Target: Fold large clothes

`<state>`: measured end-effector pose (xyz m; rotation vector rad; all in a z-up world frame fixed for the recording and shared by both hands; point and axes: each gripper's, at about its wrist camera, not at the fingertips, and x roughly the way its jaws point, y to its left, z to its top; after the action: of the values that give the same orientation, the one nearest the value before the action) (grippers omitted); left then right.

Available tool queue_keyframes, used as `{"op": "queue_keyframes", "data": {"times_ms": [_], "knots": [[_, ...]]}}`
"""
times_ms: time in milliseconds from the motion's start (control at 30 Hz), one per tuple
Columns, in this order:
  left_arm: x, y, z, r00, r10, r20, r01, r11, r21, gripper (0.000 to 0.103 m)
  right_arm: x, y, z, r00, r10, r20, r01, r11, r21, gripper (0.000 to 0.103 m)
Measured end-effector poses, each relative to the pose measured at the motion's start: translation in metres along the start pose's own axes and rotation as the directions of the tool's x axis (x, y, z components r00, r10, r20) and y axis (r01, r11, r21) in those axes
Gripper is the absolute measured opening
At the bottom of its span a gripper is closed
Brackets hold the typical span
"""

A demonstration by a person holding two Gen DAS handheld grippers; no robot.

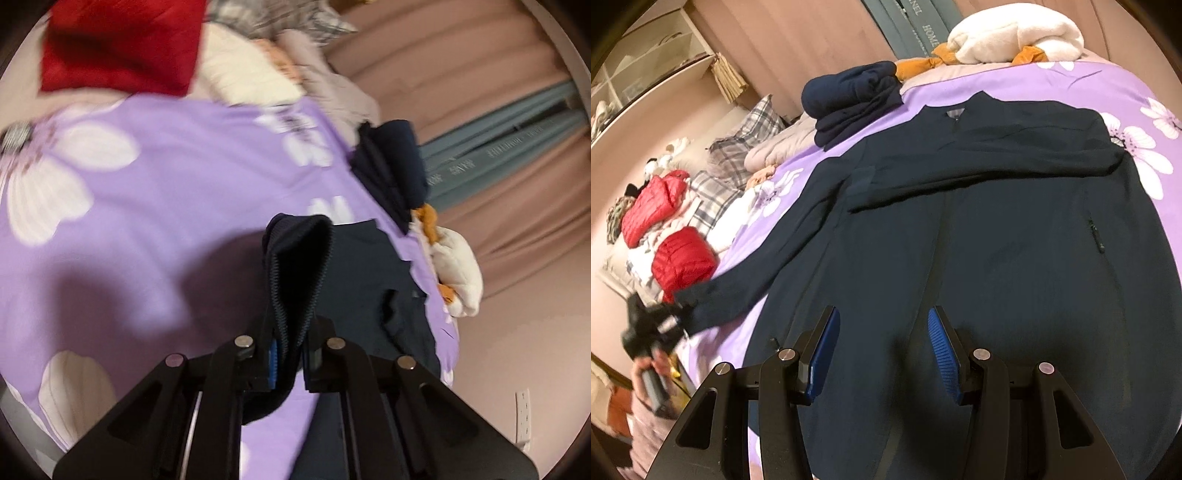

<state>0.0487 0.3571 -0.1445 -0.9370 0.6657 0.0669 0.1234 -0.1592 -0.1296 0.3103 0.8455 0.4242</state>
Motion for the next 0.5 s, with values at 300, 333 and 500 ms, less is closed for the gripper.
{"op": "queue_keyframes", "data": {"times_ms": [300, 333, 500], "knots": [[0.015, -0.120, 0.032, 1.000, -0.011, -0.023, 0.013, 0.993, 0.116, 0.006, -0.020, -0.012, -0.005, 0.999, 0.030, 0.029, -0.030, 0.999, 0.019, 0.050], [0.018, -0.134, 0.034, 1.000, -0.010, -0.015, 0.012, 0.991, 0.132, 0.006, -0.023, -0.016, -0.005, 0.999, 0.031, 0.035, -0.032, 0.999, 0.025, 0.050], [0.055, -0.240, 0.032, 1.000, -0.019, -0.004, 0.019, 0.972, 0.233, 0.008, -0.035, -0.043, -0.005, 0.997, 0.042, 0.070, -0.048, 0.994, 0.094, 0.050]]}}
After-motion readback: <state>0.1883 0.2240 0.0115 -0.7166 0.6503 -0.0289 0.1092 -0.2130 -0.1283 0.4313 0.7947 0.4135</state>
